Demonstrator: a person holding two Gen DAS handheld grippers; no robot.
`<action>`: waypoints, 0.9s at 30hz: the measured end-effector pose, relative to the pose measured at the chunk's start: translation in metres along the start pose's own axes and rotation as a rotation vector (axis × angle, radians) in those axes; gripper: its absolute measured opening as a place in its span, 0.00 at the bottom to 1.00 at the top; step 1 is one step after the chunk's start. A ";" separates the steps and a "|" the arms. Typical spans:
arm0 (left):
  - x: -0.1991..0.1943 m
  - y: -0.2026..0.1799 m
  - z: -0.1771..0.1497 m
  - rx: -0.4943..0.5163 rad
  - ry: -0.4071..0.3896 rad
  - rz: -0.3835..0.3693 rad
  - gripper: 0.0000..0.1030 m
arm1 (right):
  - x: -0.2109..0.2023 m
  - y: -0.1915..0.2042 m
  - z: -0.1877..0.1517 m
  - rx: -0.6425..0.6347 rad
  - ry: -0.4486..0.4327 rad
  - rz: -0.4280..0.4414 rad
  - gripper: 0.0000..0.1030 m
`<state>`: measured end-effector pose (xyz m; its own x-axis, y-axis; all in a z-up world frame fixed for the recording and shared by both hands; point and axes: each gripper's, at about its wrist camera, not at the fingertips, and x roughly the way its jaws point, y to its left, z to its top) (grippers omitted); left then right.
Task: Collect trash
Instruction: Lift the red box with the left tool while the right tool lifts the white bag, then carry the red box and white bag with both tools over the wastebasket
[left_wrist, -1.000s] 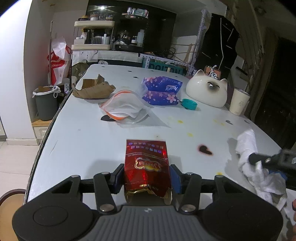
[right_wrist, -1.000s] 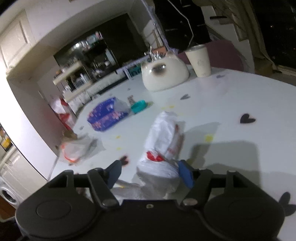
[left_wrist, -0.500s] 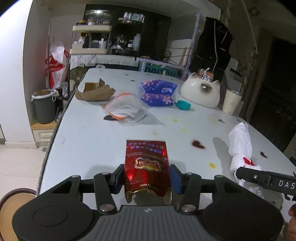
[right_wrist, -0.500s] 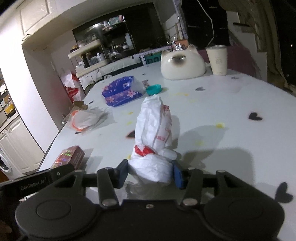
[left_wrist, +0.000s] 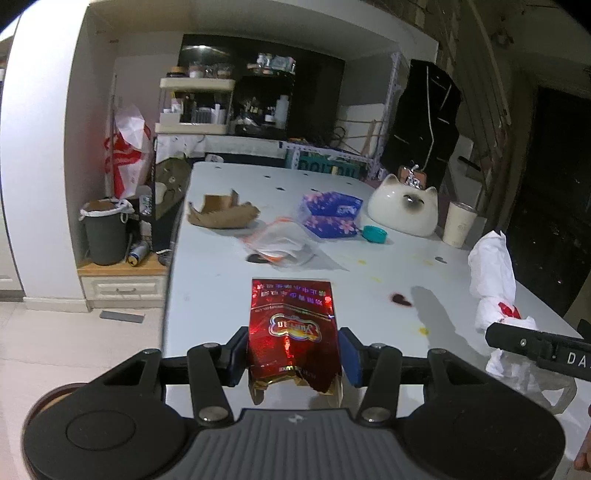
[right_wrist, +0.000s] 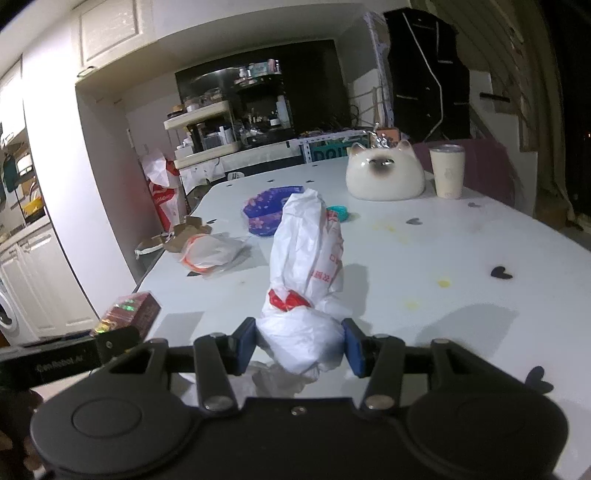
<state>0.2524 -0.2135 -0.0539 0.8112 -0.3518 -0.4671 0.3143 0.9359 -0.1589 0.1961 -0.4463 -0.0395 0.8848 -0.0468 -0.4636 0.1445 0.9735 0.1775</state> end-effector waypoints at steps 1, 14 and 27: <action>-0.005 0.004 0.000 0.001 -0.005 0.002 0.50 | -0.002 0.004 -0.001 -0.008 -0.001 0.001 0.49; -0.058 0.054 -0.002 -0.003 -0.050 0.044 0.50 | -0.017 0.067 -0.007 -0.081 -0.012 0.038 0.49; -0.087 0.132 -0.009 -0.052 -0.046 0.151 0.50 | 0.006 0.146 -0.015 -0.129 0.025 0.148 0.49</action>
<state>0.2188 -0.0592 -0.0417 0.8695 -0.2066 -0.4486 0.1622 0.9774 -0.1358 0.2155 -0.3010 -0.0295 0.8805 0.1026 -0.4628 -0.0453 0.9900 0.1333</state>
